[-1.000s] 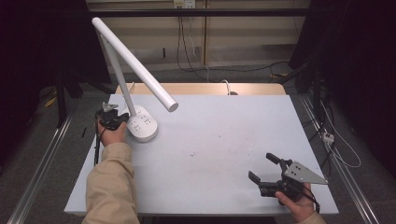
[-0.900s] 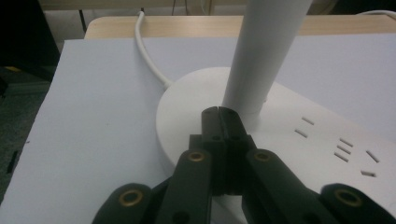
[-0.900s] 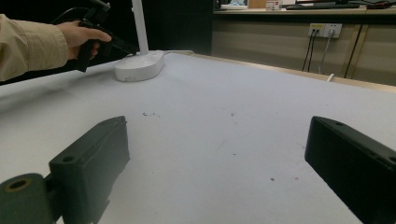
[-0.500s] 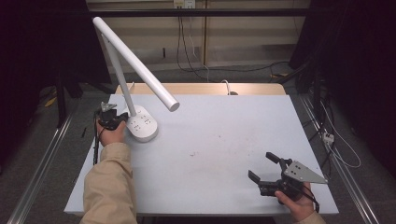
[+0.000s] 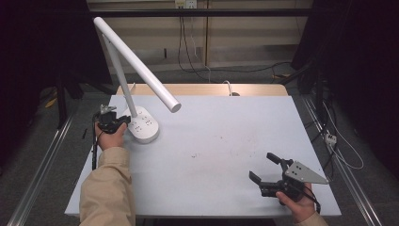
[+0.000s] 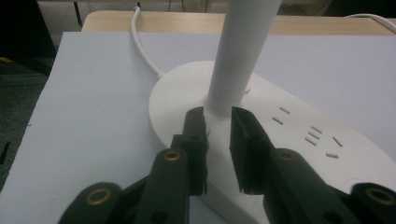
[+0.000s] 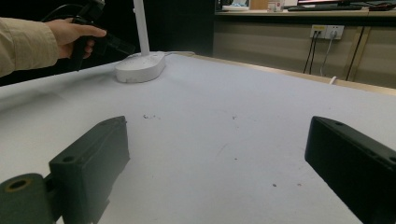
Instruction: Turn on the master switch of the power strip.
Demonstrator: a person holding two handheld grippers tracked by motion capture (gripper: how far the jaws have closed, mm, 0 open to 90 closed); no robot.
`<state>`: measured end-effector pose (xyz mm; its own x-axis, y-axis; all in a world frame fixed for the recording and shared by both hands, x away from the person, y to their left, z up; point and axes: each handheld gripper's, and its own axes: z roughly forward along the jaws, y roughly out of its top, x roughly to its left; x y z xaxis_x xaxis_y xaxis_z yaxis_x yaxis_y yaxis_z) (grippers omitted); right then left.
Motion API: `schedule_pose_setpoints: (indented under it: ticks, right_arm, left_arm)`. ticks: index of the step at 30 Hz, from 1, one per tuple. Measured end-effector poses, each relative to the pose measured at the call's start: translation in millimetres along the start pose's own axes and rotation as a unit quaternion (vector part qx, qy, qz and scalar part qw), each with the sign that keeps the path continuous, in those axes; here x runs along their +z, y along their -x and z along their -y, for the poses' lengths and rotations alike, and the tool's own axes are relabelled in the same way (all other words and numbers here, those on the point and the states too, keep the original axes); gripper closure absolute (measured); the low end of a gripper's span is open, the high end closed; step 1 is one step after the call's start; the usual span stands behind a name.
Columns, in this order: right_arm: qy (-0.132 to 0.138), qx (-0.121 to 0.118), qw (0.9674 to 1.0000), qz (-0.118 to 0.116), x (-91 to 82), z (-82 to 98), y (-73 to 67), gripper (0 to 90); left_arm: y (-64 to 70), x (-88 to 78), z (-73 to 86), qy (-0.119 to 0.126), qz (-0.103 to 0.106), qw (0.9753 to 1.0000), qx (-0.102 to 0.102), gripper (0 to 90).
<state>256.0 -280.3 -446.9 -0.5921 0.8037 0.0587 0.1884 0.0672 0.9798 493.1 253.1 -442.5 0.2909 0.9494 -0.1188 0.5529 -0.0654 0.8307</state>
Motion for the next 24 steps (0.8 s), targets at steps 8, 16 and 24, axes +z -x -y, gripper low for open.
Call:
schedule_pose_setpoints:
  ticks: [8,16,24]
  right_arm:
    - [-0.001,0.000,1.0000,-0.002,3.2,-0.2,-0.4,5.9]
    - [-0.001,-0.001,1.0000,-0.001,1.1,-0.1,1.0,5.9]
    - [0.000,-0.005,1.0000,0.000,-0.9,-0.6,0.6,5.9]
  left_arm:
    - [4.5,-6.0,0.1,0.001,0.013,0.9999,-0.003,66.0]
    - [7.6,-11.1,-0.4,-0.009,0.028,0.9995,-0.011,48.7]
    - [13.3,-21.2,-0.8,0.001,0.045,0.9989,-0.016,37.5]
